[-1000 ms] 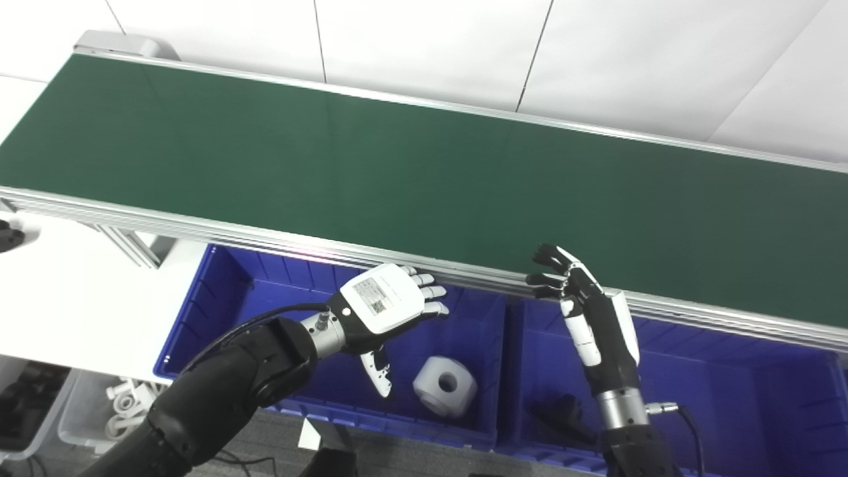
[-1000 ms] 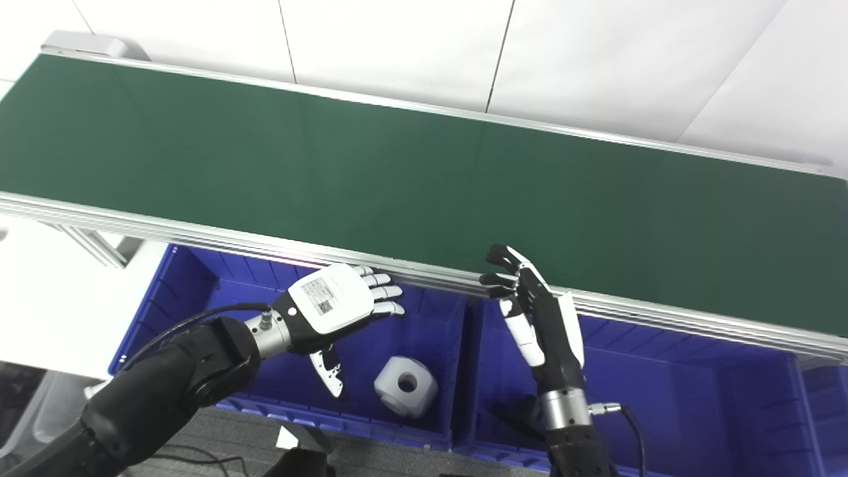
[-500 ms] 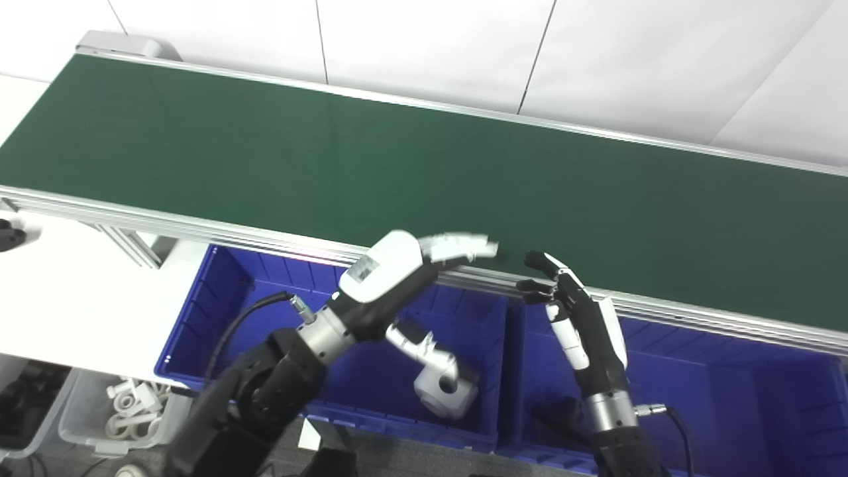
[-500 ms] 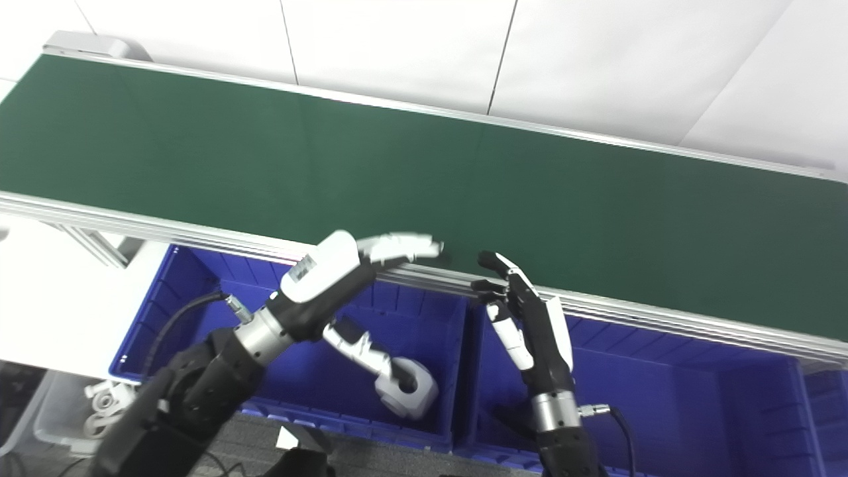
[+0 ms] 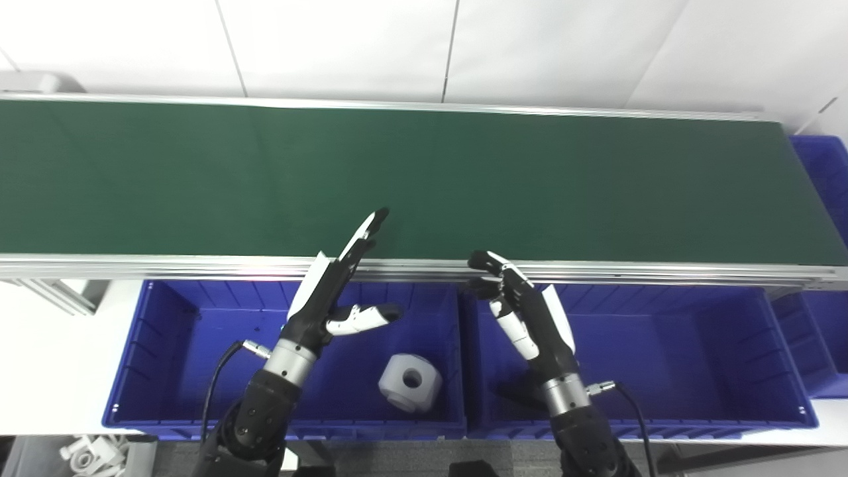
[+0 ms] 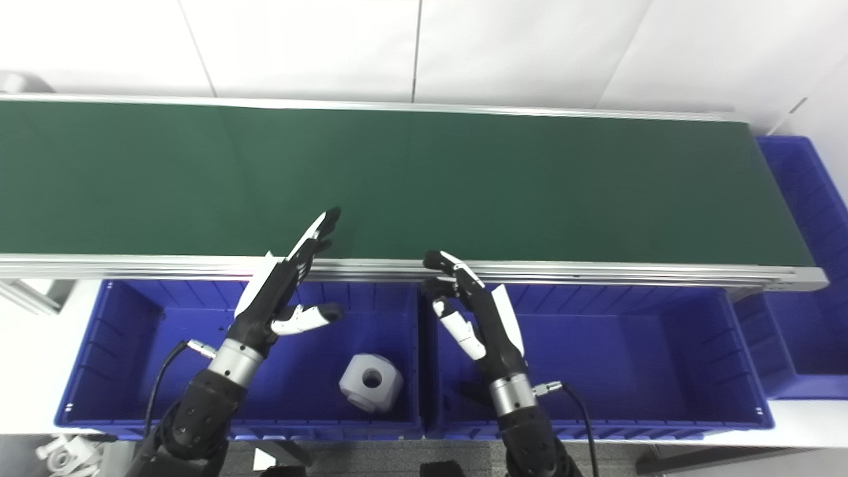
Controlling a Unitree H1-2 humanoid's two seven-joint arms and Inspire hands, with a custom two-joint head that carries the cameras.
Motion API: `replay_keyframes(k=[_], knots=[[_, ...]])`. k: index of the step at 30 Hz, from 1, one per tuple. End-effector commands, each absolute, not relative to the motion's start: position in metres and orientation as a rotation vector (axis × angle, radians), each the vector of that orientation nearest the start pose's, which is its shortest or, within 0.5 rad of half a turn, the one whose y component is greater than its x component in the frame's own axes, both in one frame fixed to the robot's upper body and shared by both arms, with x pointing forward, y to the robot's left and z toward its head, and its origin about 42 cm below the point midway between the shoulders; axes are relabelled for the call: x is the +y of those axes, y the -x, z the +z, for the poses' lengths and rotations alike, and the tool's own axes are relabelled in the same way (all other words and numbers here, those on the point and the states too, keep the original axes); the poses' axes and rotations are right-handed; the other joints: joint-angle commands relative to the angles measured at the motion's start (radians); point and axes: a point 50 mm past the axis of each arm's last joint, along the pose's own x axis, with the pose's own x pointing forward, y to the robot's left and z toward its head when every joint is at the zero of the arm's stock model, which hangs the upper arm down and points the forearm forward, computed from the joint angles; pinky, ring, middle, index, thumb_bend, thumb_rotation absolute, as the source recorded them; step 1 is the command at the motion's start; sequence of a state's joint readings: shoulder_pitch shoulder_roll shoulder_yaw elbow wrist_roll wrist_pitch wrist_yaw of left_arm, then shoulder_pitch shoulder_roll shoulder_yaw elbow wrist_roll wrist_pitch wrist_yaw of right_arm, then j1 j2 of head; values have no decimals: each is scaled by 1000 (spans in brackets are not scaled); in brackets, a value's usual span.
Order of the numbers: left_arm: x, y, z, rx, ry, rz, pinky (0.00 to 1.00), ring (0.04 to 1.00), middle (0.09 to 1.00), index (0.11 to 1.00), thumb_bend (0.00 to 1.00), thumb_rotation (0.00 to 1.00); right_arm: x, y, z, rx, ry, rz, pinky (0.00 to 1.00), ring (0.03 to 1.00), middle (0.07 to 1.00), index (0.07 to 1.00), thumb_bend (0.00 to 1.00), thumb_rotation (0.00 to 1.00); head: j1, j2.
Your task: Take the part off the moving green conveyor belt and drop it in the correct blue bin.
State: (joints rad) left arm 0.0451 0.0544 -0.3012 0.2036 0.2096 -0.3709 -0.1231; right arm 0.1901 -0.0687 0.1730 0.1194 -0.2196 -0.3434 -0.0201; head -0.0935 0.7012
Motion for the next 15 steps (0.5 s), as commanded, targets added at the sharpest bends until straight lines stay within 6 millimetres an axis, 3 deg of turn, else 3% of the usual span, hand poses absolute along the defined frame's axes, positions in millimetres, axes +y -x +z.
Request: replay_keyframes(k=[1, 9, 15], knots=[[137, -248, 52, -179, -213, -508, 964, 1000, 1000, 989, 943, 793, -190, -208, 46, -131, 243, 171, 686, 705, 789, 825, 749, 1000, 1, 1], [133, -242, 44, -162, -191, -543, 952, 1000, 1000, 992, 964, 793, -190, -206, 40, -135, 255, 144, 764, 755, 810, 825, 763, 1000, 7, -33], [131, -239, 43, -174, -201, -557, 959, 1000, 1000, 990, 955, 783, -194, -206, 36, -135, 256, 144, 768, 756, 803, 829, 782, 1000, 21, -52]])
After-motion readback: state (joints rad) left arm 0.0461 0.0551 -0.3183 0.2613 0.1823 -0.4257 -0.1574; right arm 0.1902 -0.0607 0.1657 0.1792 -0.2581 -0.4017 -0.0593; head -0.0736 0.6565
